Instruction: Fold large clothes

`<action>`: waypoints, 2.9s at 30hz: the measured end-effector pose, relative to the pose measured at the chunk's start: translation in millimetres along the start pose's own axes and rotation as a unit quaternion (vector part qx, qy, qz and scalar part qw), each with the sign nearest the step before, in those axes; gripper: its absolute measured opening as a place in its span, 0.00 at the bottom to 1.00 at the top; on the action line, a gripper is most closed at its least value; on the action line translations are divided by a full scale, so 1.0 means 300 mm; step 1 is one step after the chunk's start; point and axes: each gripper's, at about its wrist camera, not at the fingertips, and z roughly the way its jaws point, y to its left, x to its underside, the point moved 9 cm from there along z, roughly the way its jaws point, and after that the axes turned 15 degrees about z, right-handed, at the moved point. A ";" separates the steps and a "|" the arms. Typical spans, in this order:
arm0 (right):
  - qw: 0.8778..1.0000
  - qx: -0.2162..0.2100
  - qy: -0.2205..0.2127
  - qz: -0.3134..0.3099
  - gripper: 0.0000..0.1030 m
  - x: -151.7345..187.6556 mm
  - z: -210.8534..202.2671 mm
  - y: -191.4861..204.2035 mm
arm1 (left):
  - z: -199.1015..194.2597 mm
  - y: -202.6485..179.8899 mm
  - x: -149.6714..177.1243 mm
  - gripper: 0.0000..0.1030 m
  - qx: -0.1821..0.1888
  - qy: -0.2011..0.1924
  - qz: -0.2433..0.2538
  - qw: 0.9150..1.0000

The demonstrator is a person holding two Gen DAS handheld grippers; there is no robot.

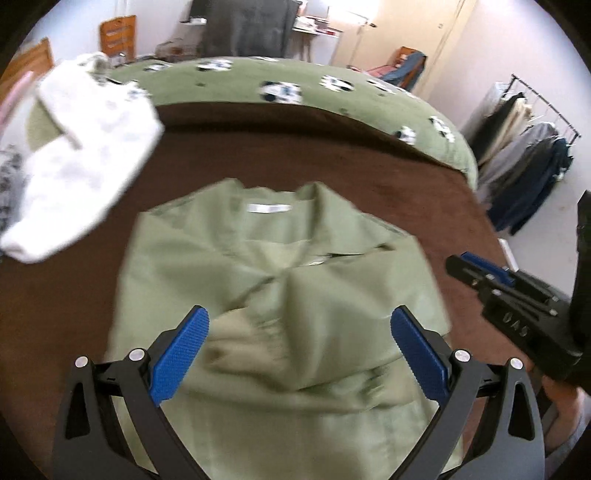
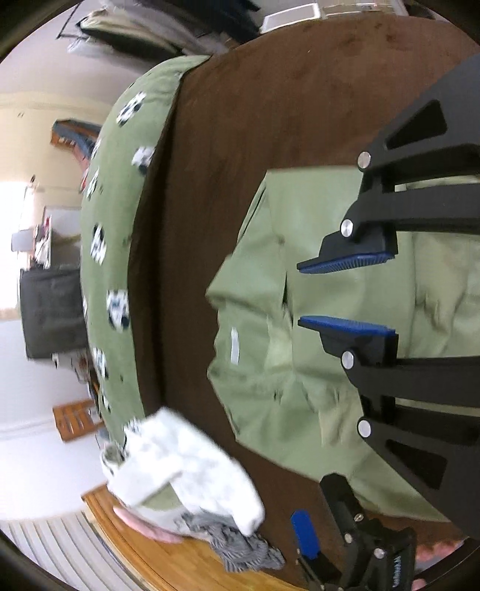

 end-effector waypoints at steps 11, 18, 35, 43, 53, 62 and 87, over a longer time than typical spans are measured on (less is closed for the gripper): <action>0.998 0.014 0.032 0.058 0.11 0.021 0.264 -0.301 | 0.376 -0.050 0.109 0.94 0.001 0.025 -0.028 0.999; 0.996 0.028 0.063 0.055 0.11 0.117 0.443 -0.342 | 0.435 0.098 0.301 0.94 -0.031 0.069 -0.043 0.996; 0.996 0.039 0.077 0.025 0.12 0.138 0.522 -0.373 | 0.400 0.150 0.361 0.94 -0.019 0.072 -0.011 0.997; 0.995 0.060 0.070 0.022 0.14 0.138 0.521 -0.351 | 0.364 0.193 0.412 0.95 -0.048 0.087 -0.005 0.995; 0.998 0.054 0.014 -0.002 0.85 0.032 0.299 -0.275 | 0.221 0.192 0.331 0.94 -0.077 0.085 -0.010 0.993; 1.000 0.028 -0.012 0.003 0.85 -0.065 -0.032 -0.211 | -0.080 0.208 0.218 0.94 -0.113 0.065 -0.035 0.991; 0.990 0.105 0.050 0.079 0.94 0.751 -0.559 -0.273 | -0.506 0.319 0.897 0.94 -0.141 0.122 -0.046 0.981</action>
